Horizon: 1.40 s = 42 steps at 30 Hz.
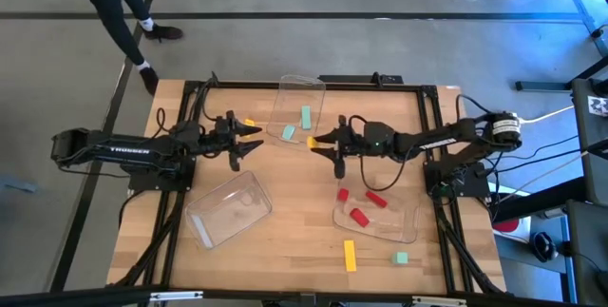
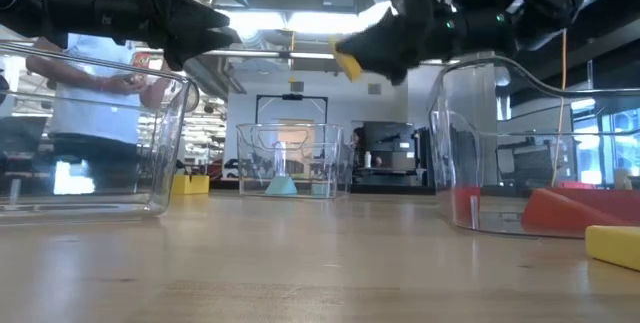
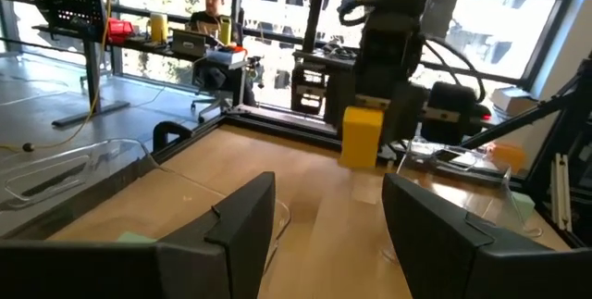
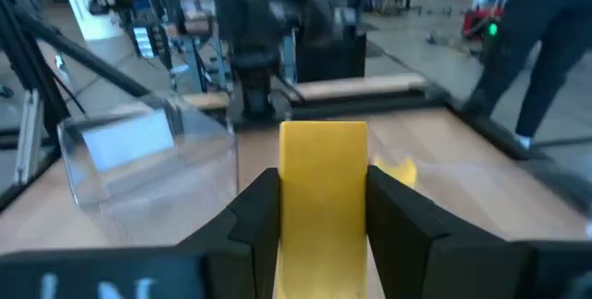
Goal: Sort & place blocks by color
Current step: Put the top right yellow block into the bottom left transparent bin
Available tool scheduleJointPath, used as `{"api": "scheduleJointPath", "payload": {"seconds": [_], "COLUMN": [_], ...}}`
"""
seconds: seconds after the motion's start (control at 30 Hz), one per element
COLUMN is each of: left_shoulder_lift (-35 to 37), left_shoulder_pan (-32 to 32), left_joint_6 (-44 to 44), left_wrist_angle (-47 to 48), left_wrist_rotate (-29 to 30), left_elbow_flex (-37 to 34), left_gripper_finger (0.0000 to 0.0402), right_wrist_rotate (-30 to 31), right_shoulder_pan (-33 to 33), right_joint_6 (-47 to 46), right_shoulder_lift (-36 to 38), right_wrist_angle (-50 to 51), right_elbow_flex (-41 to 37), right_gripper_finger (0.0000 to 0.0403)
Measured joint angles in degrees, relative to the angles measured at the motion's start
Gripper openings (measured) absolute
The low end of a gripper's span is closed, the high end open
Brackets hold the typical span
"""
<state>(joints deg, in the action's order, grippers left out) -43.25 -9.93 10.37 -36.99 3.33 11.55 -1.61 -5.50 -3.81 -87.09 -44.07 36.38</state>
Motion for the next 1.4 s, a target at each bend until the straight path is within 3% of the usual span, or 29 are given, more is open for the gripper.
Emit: {"api": "scheduleJointPath", "payload": {"seconds": [0.23,0.47,0.7,1.17,1.4], "left_shoulder_lift": [-1.98,-11.42,-18.91,-29.17,-30.86], "left_shoulder_pan": [0.13,3.58,6.10,7.49,8.94], "left_joint_6": [1.56,-0.46,-4.88,-4.48,-4.53], "left_wrist_angle": [-4.72,-15.16,-15.90,-16.64,-16.63], "left_wrist_rotate": [-2.36,-4.37,-4.37,-3.78,-3.17], "left_elbow_flex": [0.00,0.17,3.85,11.70,14.12], "left_gripper_finger": [0.0195,0.0195,0.0195,0.0195,0.0195], "right_wrist_rotate": [-0.46,-4.71,-7.56,-8.55,-8.59], "right_shoulder_pan": [1.36,1.38,1.49,2.88,3.49], "right_joint_6": [1.18,1.21,1.84,1.08,1.07], "right_shoulder_lift": [-4.12,-11.54,-15.74,-15.72,-15.72], "right_wrist_angle": [-3.29,-6.89,-7.00,-9.60,-8.92], "right_elbow_flex": [5.52,12.88,18.67,19.32,19.32], "right_gripper_finger": [0.0126,0.0126,0.0126,0.0126,0.0126]}}
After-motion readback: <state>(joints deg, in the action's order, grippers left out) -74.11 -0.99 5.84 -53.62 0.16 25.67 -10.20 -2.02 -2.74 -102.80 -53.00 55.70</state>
